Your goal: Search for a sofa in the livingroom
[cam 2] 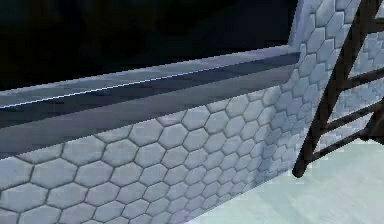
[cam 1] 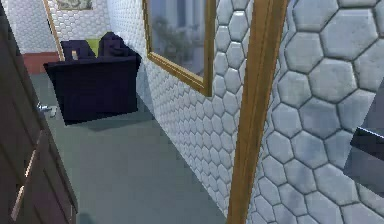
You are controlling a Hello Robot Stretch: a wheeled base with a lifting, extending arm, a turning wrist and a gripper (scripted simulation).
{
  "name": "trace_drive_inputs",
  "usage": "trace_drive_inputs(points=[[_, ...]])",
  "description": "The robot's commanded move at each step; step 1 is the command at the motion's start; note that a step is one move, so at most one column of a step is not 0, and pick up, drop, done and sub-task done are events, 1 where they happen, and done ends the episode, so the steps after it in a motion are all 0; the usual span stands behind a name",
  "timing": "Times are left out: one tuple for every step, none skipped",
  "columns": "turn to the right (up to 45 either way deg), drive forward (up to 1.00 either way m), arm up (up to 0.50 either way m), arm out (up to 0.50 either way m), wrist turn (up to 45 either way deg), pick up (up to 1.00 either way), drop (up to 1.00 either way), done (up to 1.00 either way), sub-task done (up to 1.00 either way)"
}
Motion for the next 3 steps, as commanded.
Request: trace_drive_inputs(points=[[-21.0, 0.00, 0.00, 0.00, 0.0, 0.00, 0.00, 0.00, 0.00], [0.0, 0.40, 0.00, 0.00, 0.0, 0.00, 0.00, 0.00, 0.00], [6.0, 0.00, 0.00, 0.00, 0.0, 0.00, 0.00, 0.00, 0.00]])
